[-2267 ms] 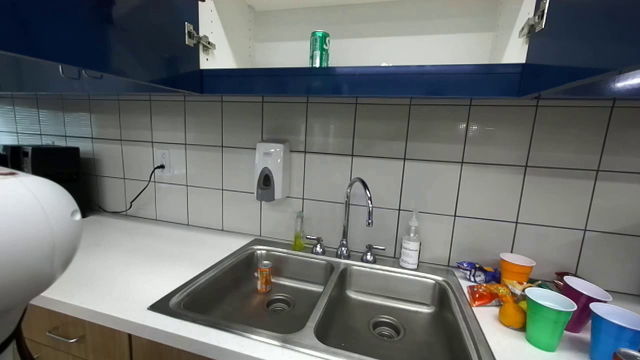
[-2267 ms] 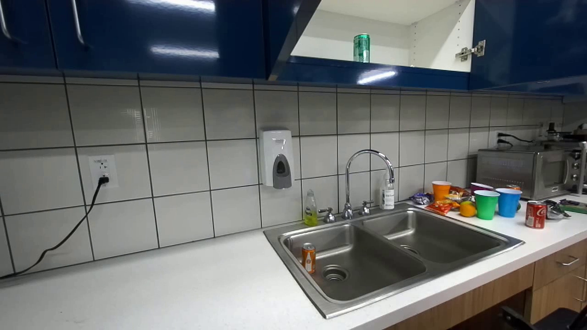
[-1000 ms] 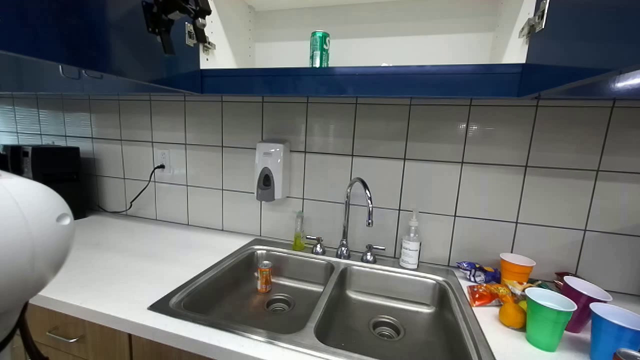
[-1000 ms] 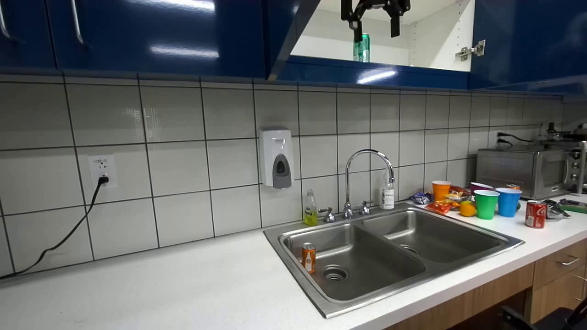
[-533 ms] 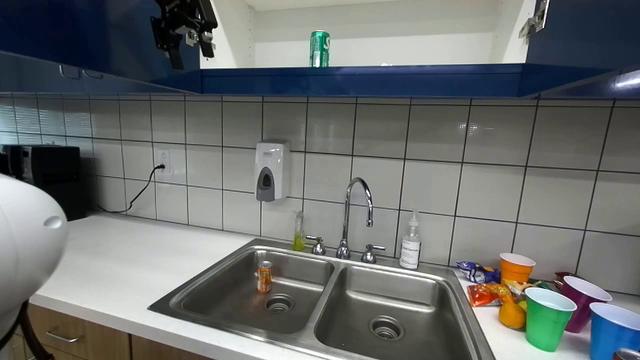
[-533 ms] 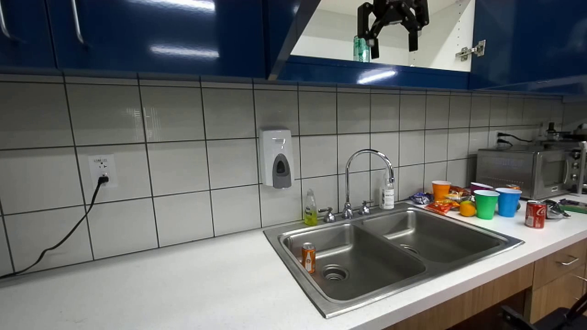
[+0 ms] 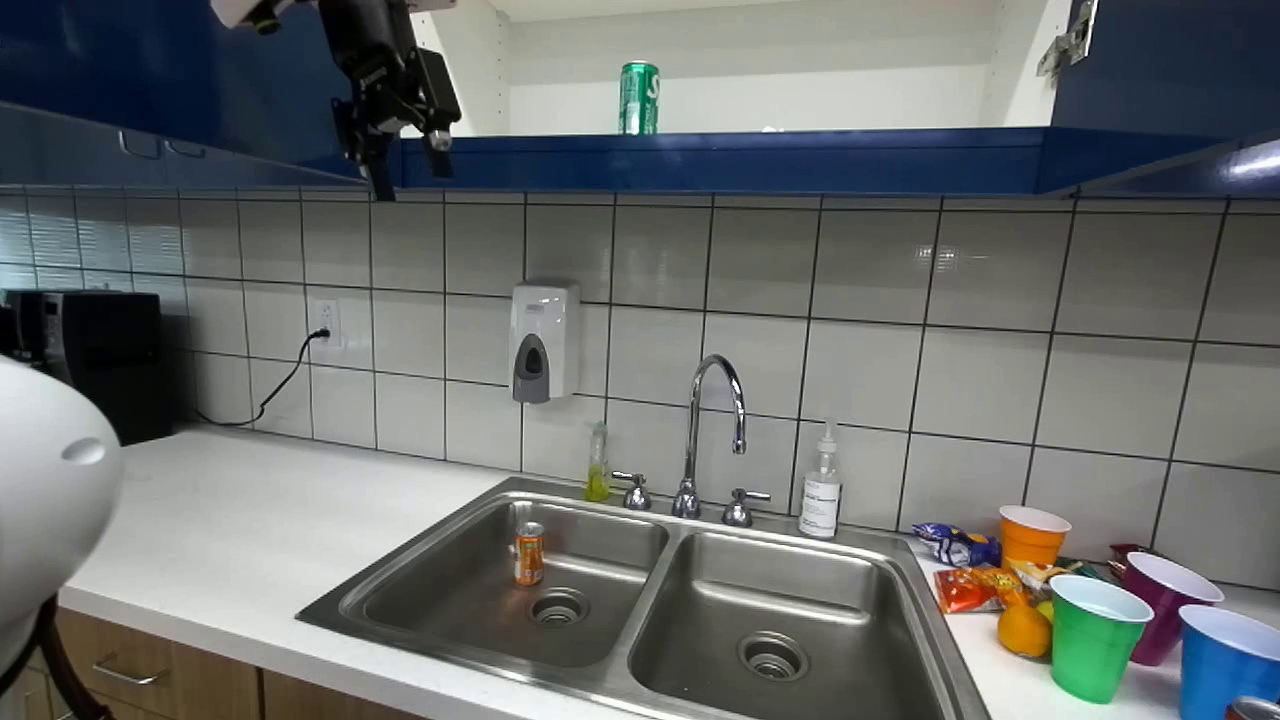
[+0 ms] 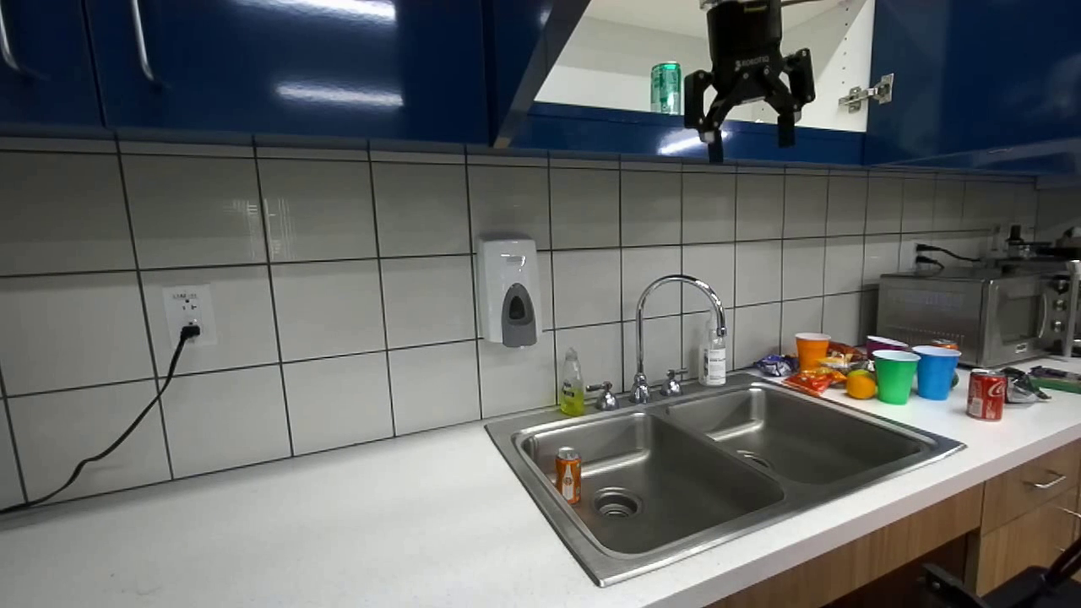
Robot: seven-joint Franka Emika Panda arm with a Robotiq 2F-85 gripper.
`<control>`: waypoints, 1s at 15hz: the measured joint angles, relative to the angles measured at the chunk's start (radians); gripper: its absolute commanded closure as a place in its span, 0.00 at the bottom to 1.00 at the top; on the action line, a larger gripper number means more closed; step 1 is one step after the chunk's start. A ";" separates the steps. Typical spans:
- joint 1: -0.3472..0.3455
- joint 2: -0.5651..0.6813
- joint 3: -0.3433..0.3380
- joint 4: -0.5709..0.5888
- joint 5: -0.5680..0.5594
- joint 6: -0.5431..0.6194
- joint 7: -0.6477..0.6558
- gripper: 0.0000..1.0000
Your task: Move the green soda can to the open cabinet
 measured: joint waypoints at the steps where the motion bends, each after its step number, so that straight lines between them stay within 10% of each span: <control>1: -0.006 -0.005 -0.005 -0.026 0.000 0.023 0.000 0.00; 15: -0.040 0.000 -0.049 -0.287 0.000 0.322 -0.001 0.00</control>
